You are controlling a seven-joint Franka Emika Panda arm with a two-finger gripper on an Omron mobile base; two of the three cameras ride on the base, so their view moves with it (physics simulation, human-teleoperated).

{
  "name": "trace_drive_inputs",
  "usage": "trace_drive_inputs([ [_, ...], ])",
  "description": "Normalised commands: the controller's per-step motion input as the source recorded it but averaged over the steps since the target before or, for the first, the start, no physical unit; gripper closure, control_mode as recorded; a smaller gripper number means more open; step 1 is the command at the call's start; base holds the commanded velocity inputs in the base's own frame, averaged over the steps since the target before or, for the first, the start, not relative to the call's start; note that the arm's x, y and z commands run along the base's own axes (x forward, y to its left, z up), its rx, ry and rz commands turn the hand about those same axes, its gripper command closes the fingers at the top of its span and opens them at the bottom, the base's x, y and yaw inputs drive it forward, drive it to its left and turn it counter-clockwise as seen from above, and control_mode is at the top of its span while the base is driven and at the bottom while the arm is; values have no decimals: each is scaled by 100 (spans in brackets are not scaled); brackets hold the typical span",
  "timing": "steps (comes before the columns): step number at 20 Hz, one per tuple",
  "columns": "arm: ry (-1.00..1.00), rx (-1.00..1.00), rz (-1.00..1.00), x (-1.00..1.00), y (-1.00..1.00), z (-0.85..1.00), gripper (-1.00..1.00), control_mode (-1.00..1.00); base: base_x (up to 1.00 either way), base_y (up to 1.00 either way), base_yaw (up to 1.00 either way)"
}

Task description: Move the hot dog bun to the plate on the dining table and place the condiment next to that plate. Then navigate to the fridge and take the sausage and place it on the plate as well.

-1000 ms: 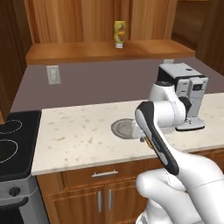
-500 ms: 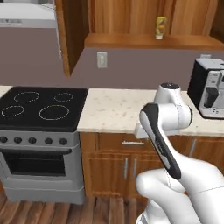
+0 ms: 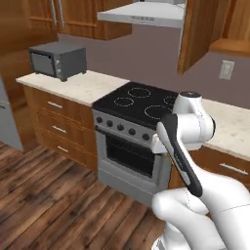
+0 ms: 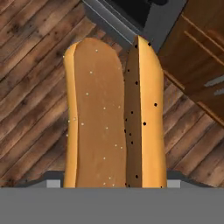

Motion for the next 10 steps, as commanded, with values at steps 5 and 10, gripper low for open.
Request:
trace_drive_inputs([
  [5, 0, 0, 0, 0, 0, 0, 100, 100, 0, 85, 78],
  [10, 0, 0, 0, 0, 0, 0, 100, 100, 0, 90, 73],
])
